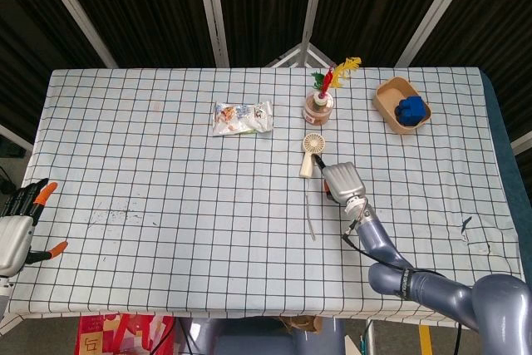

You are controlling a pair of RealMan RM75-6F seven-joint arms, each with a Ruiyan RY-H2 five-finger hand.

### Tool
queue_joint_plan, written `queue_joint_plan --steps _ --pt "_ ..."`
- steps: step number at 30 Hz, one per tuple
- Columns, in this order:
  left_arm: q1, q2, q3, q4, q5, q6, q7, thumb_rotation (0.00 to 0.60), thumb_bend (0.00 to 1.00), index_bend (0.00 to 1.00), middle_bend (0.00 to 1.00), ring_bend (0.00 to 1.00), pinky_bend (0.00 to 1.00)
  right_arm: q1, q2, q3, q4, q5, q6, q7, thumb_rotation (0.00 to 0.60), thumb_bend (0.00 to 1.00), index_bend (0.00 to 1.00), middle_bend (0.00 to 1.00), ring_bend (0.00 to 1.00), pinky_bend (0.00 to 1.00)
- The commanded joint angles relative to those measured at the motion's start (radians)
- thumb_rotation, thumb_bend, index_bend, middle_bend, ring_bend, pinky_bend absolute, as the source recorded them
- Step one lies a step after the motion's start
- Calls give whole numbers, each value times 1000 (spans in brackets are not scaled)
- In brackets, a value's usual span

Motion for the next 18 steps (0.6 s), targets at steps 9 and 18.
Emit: queue_joint_plan --steps 9,18 --pt "0 1 0 -2 -1 0 -5 600 30 0 0 0 0 -1 -17 -27 21 24 -11 -25 600 814 0 808 864 829" --pt "0 2 0 -3 0 1 -7 600 31 0 0 0 0 -7 -28 -44 23 37 -11 -40 600 813 0 808 864 829"
